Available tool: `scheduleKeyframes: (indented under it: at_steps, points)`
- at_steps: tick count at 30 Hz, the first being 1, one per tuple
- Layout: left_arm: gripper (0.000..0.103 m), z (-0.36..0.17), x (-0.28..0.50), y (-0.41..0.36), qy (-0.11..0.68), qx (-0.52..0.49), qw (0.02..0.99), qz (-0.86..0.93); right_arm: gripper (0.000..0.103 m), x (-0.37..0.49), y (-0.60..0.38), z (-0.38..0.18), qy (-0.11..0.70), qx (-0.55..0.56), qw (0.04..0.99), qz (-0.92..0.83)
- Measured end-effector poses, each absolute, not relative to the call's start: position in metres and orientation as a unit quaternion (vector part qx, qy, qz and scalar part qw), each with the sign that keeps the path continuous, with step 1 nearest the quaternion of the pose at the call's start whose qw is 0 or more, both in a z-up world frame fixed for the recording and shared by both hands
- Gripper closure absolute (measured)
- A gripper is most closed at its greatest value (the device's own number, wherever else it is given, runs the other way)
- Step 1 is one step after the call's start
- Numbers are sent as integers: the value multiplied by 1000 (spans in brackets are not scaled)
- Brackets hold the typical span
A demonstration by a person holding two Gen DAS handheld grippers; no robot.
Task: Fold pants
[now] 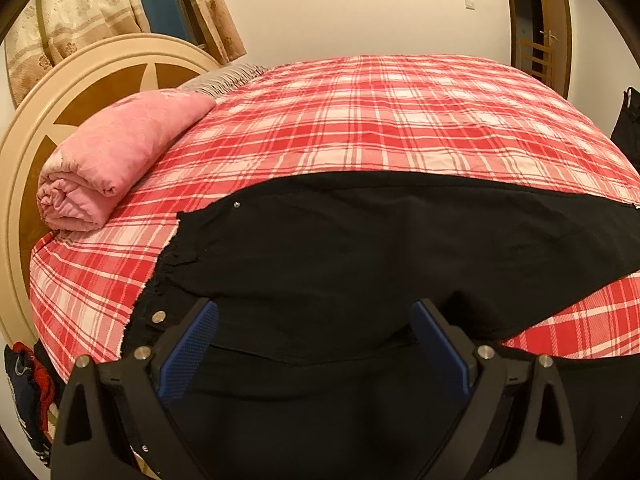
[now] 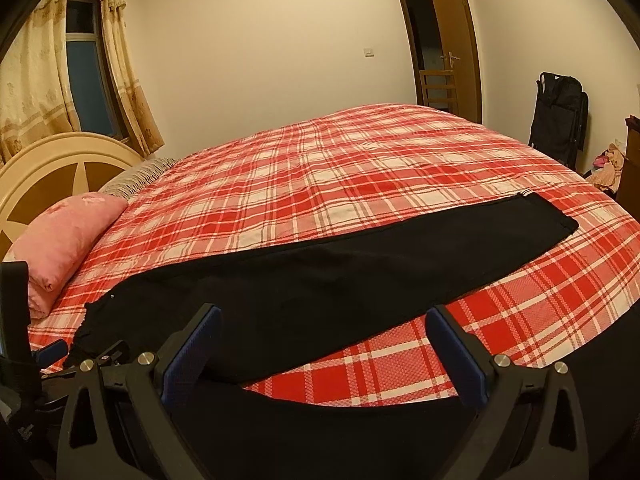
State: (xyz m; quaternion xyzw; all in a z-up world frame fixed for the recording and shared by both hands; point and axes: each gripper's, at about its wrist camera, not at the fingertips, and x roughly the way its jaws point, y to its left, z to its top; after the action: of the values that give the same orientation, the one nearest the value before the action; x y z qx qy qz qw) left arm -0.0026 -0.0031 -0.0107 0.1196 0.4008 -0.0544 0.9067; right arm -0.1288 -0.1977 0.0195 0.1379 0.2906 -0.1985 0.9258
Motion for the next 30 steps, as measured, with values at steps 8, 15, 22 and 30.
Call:
scheduleKeyframes:
  at_steps: [8, 15, 22, 30]
  points:
    - [3, -24, 40, 33, 464, 25, 881, -93, 1, -54, -201, 8, 354, 74, 927, -101]
    - [3, -35, 90, 63, 476, 28, 879, -21, 2, 80, -179, -22, 433, -7, 901, 29]
    - [3, -60, 119, 77, 503, 13, 864, -1, 12, 150, -146, -72, 479, -128, 866, 68]
    - [0, -77, 127, 75, 499, 24, 866, 3, 70, 153, -156, -81, 489, -72, 858, 141]
